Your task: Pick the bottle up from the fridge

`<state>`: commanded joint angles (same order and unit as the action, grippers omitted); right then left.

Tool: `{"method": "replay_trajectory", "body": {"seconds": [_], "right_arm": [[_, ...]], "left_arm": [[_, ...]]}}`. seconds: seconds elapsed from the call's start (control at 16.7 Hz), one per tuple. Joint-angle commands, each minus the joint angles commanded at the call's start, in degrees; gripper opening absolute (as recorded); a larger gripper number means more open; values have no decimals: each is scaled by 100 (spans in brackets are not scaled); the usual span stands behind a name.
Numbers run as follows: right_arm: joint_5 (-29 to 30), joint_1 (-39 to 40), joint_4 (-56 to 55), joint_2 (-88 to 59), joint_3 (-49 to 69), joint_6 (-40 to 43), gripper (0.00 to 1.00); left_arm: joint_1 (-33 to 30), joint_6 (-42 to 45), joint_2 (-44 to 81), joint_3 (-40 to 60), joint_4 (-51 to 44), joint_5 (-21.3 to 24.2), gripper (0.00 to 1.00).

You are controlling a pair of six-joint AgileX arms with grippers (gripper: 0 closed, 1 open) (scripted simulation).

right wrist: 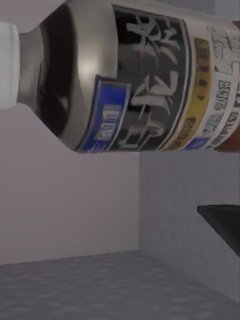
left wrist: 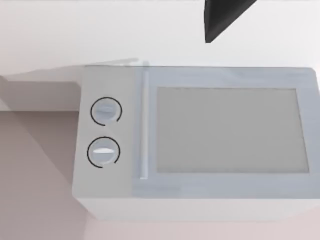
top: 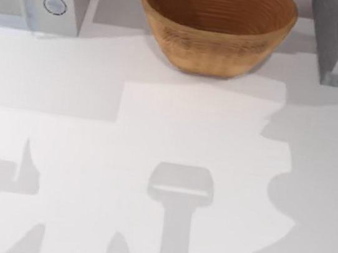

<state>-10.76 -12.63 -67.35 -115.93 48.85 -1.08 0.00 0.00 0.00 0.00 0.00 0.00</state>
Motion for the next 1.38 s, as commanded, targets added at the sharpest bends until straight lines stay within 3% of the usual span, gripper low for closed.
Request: {"method": "replay_trajectory", "body": {"seconds": [0.24, 0.66, 0.96, 1.38], "right_arm": [[-7, -11, 32, -53, 78, 0, 100], [151, 140, 655, -824, 1496, 7, 100], [168, 156, 721, -874, 1592, 8, 100], [168, 156, 721, -874, 1592, 8, 47]], "left_arm": [[0, 0, 0, 0, 0, 0, 100], [0, 0, 0, 0, 0, 0, 100], [0, 0, 0, 0, 0, 0, 100], [0, 0, 0, 0, 0, 0, 100]]}}
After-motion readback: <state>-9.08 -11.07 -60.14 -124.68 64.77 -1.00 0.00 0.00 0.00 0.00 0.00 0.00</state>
